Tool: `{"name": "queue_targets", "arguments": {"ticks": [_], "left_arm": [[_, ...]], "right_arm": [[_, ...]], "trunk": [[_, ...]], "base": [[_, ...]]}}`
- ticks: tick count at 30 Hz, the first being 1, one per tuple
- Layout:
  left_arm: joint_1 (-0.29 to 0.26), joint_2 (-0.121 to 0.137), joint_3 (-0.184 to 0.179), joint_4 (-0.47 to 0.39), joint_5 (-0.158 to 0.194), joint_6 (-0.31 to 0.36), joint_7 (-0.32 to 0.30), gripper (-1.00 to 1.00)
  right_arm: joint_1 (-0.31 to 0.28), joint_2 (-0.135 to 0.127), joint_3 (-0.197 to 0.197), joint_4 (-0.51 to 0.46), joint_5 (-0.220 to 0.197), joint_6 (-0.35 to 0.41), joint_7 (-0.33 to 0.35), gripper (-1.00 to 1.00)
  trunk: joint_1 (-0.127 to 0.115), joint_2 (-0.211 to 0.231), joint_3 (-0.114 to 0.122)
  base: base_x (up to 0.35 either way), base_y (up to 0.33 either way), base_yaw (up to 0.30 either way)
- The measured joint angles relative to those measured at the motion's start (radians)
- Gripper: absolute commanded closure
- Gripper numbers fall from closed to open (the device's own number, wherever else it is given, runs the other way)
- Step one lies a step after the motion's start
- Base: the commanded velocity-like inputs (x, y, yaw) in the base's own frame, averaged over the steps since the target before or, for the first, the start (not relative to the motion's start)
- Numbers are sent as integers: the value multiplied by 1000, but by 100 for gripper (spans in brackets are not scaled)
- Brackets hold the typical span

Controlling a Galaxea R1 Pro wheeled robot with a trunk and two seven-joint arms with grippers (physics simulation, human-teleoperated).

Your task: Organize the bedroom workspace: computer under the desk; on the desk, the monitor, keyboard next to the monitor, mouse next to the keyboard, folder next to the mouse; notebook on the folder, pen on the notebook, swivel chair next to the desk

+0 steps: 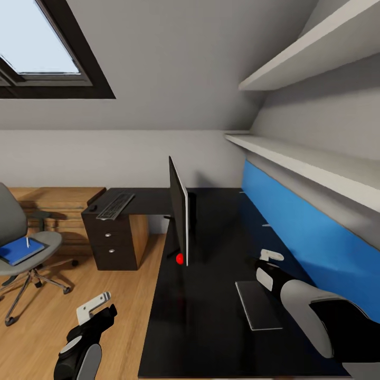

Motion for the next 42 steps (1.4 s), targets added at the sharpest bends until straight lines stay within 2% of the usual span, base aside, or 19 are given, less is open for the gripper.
{"name": "queue_targets", "arguments": {"ticks": [10, 42], "left_arm": [[0, -1, 0, 0, 0, 0, 0, -100], [0, -2, -1, -3, 1, 0, 0, -100]], "right_arm": [[0, 0, 2, 0, -1, 38, -29, -100], [0, 0, 2, 0, -1, 40, -31, -100]], "trunk": [[38, -70, -31], [161, -294, -132]], "base": [[0, 0, 0], [0, 0, 0]]}}
